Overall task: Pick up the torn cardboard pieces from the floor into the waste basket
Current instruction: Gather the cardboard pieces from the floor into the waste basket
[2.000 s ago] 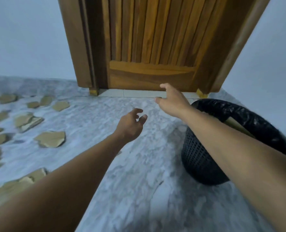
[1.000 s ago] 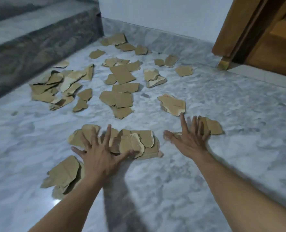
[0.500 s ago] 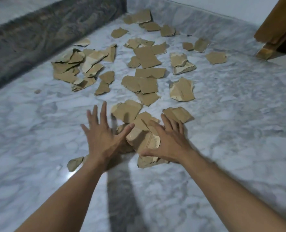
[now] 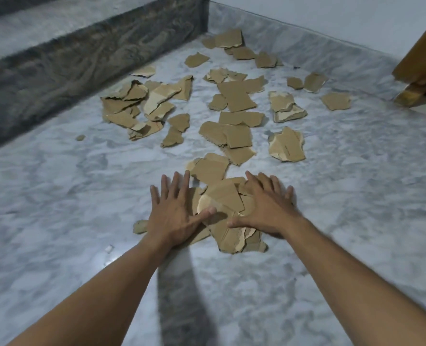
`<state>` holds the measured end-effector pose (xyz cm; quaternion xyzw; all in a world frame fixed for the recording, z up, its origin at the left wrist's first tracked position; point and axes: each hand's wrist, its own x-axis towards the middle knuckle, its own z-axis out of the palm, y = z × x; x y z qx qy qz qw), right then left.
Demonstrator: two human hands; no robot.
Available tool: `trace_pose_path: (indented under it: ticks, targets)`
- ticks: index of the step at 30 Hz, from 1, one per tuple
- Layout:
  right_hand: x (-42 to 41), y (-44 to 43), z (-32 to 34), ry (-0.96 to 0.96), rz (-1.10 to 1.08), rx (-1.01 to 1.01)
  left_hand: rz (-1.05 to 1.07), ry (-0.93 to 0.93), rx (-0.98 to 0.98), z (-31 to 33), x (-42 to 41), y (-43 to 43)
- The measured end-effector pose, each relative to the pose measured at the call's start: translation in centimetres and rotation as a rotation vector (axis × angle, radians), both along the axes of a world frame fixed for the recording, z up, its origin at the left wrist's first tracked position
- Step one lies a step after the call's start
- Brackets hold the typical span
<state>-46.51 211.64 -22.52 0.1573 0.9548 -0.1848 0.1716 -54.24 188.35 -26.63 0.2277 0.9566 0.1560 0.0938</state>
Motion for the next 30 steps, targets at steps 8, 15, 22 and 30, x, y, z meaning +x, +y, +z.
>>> trace_pose_path:
  ticks: [8, 15, 22, 30]
  targets:
    - [-1.1, -1.5, 1.5, -0.034, -0.315, -0.296, -0.126, 0.107, -0.048, 0.8, -1.5, 3.1]
    - [1.8, -1.7, 0.9, 0.055, -0.459, -0.447, -0.321, 0.038, -0.134, 0.9, -3.3, 5.7]
    - [6.2, 1.3, 1.3, 0.200, -0.622, -0.432, -0.401, 0.089, 0.022, 1.0, -0.2, 8.9]
    - [12.9, 4.7, 0.6, 0.432, -1.043, -0.662, -0.334, 0.191, -0.079, 1.6, 2.9, 10.6]
